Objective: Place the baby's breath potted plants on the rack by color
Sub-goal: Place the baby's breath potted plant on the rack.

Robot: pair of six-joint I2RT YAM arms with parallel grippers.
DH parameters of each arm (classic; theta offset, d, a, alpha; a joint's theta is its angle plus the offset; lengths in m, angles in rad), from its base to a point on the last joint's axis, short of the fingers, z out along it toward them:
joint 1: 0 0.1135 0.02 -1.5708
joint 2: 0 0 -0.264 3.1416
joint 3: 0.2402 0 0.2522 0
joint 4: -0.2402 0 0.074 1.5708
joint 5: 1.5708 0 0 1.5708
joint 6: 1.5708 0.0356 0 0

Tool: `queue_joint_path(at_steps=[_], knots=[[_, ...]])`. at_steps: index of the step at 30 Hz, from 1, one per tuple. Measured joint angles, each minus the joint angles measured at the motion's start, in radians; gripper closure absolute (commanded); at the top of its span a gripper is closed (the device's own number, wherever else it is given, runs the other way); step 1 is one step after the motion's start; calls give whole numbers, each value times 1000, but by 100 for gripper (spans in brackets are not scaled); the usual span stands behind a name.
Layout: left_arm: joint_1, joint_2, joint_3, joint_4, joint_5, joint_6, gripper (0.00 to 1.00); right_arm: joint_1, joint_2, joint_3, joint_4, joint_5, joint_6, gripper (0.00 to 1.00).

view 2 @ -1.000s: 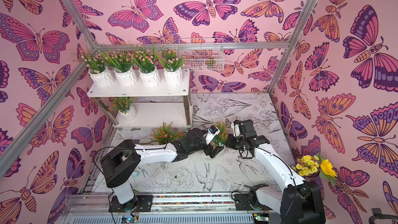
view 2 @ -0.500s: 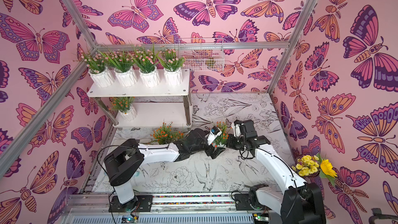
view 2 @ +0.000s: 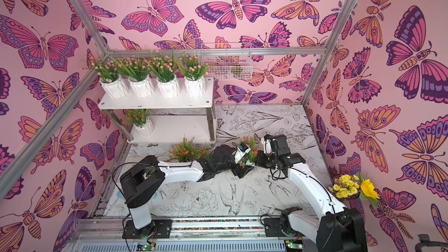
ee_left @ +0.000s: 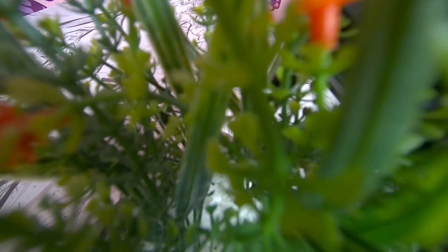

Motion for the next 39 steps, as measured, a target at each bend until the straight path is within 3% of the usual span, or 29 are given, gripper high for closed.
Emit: queue_joint_path(at_steps=[7, 13, 21, 39], knots=[[0, 2, 2, -3, 1, 0, 30, -1, 0, -8, 14, 0, 0, 96], [0, 2, 2, -8, 0, 0, 32, -6, 0, -18, 26, -6, 1, 89], [0, -7, 0, -50, 0, -8, 33, -50, -51, -27, 41, -17, 2, 73], [0, -185, 8, -226, -5, -11, 33, -121, -132, -71, 37, 40, 1, 73]])
